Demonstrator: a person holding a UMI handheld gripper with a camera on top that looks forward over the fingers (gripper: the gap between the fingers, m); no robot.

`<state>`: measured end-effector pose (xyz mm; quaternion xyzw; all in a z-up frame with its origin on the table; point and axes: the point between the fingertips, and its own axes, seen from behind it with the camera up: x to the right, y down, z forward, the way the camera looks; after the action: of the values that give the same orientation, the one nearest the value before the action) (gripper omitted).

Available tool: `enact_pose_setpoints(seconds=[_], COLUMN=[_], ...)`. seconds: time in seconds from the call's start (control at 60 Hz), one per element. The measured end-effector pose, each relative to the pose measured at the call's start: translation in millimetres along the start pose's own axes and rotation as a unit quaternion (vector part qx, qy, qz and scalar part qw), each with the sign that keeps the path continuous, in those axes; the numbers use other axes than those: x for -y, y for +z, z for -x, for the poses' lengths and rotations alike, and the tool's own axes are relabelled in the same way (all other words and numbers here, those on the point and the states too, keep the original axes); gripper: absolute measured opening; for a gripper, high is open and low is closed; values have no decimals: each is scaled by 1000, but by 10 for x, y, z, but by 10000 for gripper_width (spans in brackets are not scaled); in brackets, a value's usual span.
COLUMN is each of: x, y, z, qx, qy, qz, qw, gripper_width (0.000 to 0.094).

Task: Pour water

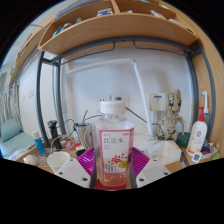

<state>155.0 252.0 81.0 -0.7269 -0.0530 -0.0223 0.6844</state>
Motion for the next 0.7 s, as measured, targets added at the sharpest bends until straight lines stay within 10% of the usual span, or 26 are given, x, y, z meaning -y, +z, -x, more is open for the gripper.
enact_pose_setpoints(seconds=[0.45,0.633,0.7], x=[-298,-300,-325], y=[140,147,99], z=[22,37,20], qx=[-26,-26,-33], qy=[-36,-47,-58], qz=[-11,-6,6], qw=[999,999,998], gripper_width=[487,609,803])
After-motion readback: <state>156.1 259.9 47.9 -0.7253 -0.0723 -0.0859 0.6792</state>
